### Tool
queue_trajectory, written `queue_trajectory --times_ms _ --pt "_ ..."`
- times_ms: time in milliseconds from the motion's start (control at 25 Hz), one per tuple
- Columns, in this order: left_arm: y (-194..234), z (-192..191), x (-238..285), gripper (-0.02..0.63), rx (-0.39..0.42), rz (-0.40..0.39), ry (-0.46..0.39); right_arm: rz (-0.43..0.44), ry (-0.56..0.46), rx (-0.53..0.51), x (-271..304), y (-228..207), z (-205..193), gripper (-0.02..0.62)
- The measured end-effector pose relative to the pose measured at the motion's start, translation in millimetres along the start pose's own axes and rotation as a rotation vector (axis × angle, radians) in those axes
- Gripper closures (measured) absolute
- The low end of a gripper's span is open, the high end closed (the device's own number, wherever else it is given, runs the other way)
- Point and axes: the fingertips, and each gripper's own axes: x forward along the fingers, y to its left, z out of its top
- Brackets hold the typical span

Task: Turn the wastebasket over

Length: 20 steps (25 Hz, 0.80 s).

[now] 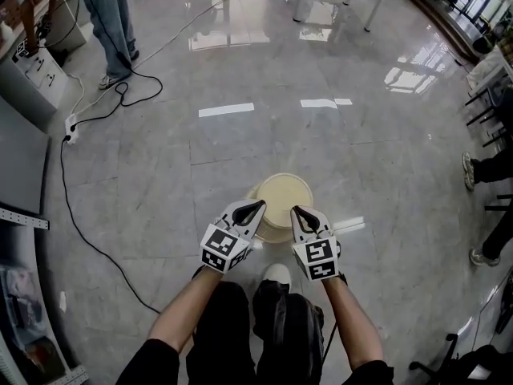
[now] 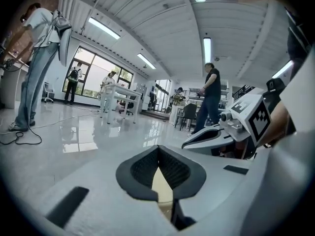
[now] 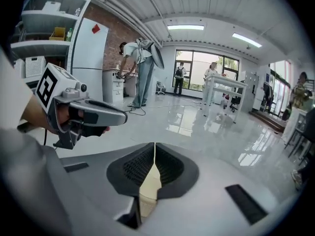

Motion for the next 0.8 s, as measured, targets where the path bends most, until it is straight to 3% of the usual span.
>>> queue_trajectory --times_ms 160,360,800 --pt "-24.4 61.1 -11.4 0.598 -0.005 -0.018 0.009 -0.005 0.006 0.06 -44.5 -11.1 52.5 0.577" --pt "-59.5 169.5 -41.7 0.598 0.016 -0.03 0.029 -0.003 0.029 0.109 -116.3 -14.9 133.3 0.577" --pt "-156.8 412.5 -167.0 0.598 0.097 -0.079 0.012 -0.076 0.027 0.224 -304.3 14.9 314.9 0.577"
